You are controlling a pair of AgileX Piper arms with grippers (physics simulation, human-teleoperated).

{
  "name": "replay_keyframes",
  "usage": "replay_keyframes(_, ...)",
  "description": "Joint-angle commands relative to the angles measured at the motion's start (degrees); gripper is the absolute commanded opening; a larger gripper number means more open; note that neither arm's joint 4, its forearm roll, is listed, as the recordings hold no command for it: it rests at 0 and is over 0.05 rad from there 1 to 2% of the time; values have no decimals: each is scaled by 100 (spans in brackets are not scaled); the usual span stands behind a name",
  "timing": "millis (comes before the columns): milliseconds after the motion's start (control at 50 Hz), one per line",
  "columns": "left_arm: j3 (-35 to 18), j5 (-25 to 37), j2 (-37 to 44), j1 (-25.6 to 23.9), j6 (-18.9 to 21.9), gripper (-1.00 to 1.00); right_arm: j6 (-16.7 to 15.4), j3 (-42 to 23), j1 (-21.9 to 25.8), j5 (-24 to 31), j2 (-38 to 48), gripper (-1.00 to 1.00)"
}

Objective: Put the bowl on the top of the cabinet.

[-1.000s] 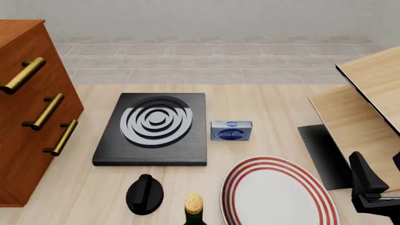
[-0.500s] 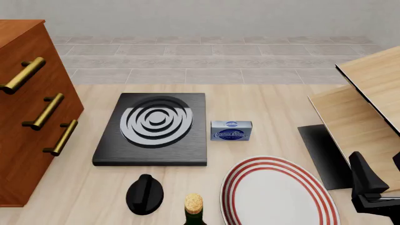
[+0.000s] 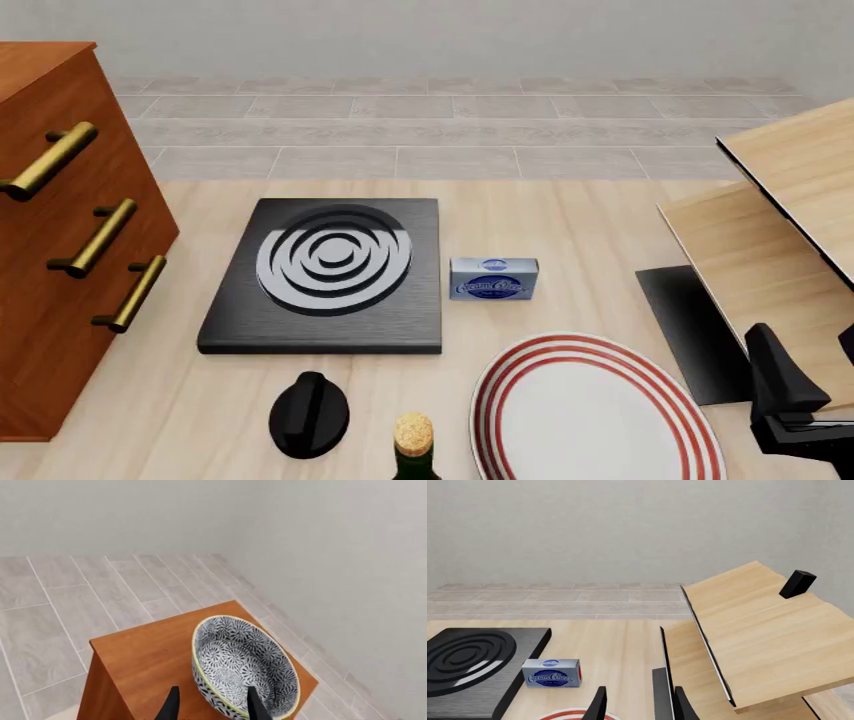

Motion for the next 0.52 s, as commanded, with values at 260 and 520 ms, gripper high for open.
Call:
replay_keyframes(260, -1, 112, -269, -139, 30, 100, -1, 0, 0, 0, 0, 100)
replay_keyframes(520, 55, 361, -733, -426, -22, 100, 1, 0, -1, -2, 3, 100)
